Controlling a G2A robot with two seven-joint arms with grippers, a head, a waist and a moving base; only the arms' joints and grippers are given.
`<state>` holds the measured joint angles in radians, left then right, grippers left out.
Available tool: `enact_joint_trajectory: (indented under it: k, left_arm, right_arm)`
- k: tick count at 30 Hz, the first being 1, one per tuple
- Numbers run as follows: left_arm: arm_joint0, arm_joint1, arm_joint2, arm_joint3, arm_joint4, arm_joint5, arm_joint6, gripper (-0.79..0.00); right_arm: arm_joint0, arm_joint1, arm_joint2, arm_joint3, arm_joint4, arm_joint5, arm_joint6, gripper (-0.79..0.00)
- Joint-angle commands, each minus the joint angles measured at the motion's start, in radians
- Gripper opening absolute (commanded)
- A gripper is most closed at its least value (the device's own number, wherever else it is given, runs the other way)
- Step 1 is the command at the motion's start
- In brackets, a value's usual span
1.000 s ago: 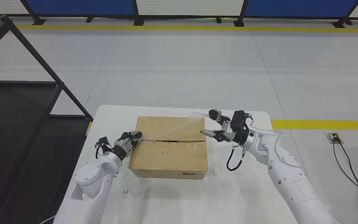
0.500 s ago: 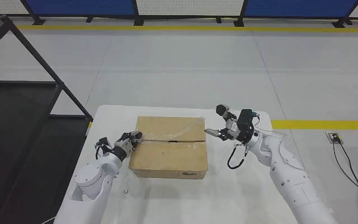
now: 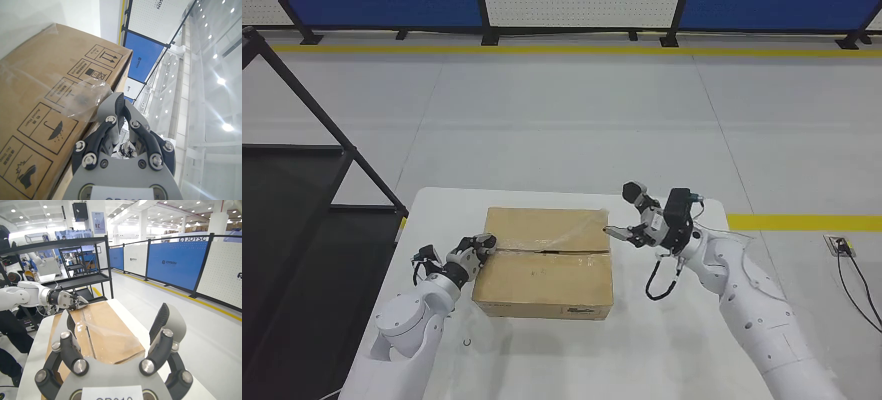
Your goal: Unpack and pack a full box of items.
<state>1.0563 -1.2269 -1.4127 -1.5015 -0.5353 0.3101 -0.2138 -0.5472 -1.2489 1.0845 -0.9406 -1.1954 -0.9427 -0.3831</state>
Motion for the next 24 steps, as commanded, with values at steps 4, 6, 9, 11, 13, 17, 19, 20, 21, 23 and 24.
enact_joint_trajectory:
  k: [4, 6, 9, 11, 13, 17, 19, 20, 21, 23, 24]
  left_arm:
    - [0.025, 0.000, -0.006, -0.026, -0.004, -0.017, -0.007, -0.785]
    - [0.035, 0.001, -0.012, -0.039, -0.005, -0.030, -0.010, -0.785]
    - [0.044, 0.001, -0.016, -0.049, -0.003, -0.042, -0.010, -0.785]
    - [0.044, 0.001, -0.016, -0.049, -0.003, -0.042, -0.010, -0.785]
    - [0.044, 0.001, -0.016, -0.049, -0.003, -0.042, -0.010, -0.785]
    - [0.044, 0.001, -0.016, -0.049, -0.003, -0.042, -0.010, -0.785]
    - [0.044, 0.001, -0.016, -0.049, -0.003, -0.042, -0.010, -0.785]
    - [0.044, 0.001, -0.016, -0.049, -0.003, -0.042, -0.010, -0.785]
    - [0.044, 0.001, -0.016, -0.049, -0.003, -0.042, -0.010, -0.785]
    - [0.053, 0.001, -0.015, -0.054, -0.002, -0.047, -0.009, -0.785]
    - [0.057, 0.001, -0.016, -0.056, 0.000, -0.047, -0.010, -0.785]
  right_arm:
    - [0.077, -0.027, -0.042, 0.043, 0.204, 0.019, 0.306, 0.000]
    - [0.125, -0.042, -0.062, 0.087, 0.322, 0.053, 0.455, 0.000]
    - [0.163, -0.050, -0.069, 0.113, 0.377, 0.107, 0.555, 0.000]
    - [0.163, -0.050, -0.069, 0.113, 0.377, 0.107, 0.555, 0.000]
    - [0.163, -0.050, -0.069, 0.113, 0.377, 0.107, 0.555, 0.000]
    - [0.152, -0.051, -0.071, 0.100, 0.386, 0.127, 0.568, 0.000]
    - [0.154, -0.054, -0.072, 0.097, 0.428, 0.114, 0.598, 0.000]
    - [0.160, -0.056, -0.074, 0.104, 0.468, 0.082, 0.624, 0.000]
    - [0.173, -0.057, -0.076, 0.116, 0.502, 0.060, 0.656, 0.000]
    - [0.207, -0.062, -0.084, 0.144, 0.562, 0.044, 0.732, 0.000]
    - [0.225, -0.066, -0.091, 0.160, 0.593, 0.041, 0.774, 0.000]
